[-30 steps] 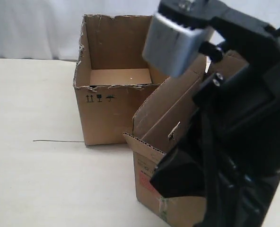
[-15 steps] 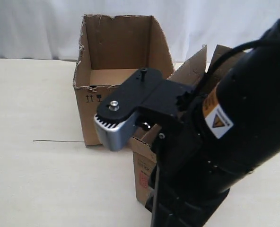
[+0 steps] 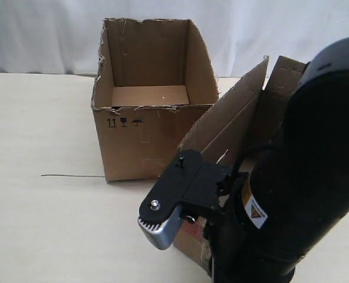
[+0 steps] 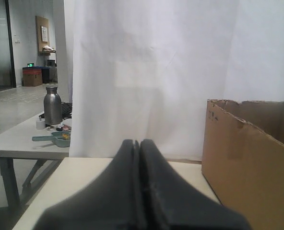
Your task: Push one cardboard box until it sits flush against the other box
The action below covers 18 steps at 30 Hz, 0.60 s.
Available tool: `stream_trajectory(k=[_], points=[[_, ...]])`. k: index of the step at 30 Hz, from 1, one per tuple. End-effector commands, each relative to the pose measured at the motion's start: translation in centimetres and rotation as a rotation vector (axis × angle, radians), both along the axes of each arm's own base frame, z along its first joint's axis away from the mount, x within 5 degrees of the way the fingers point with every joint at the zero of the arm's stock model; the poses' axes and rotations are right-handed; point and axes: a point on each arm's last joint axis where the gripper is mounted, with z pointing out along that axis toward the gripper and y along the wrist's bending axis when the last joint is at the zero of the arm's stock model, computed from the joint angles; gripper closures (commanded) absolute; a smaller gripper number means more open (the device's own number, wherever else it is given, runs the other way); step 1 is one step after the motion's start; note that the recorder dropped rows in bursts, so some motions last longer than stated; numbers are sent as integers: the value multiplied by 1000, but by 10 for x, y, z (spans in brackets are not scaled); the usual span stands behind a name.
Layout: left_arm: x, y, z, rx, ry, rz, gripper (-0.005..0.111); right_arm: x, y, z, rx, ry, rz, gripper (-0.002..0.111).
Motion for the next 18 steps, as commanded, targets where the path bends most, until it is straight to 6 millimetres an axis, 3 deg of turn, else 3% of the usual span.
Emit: stream_trajectory(k=[1,9,18], points=[[0,0,0,2,-6,-7,107,6,-6,-6,-59,-74,38,103],[0,0,0,2,-6,-7,107,10,-8,-6,-82,-126,60,103],[0,0,0,2,-6,-7,107,32,-16,-2,-189,-370,102,103]])
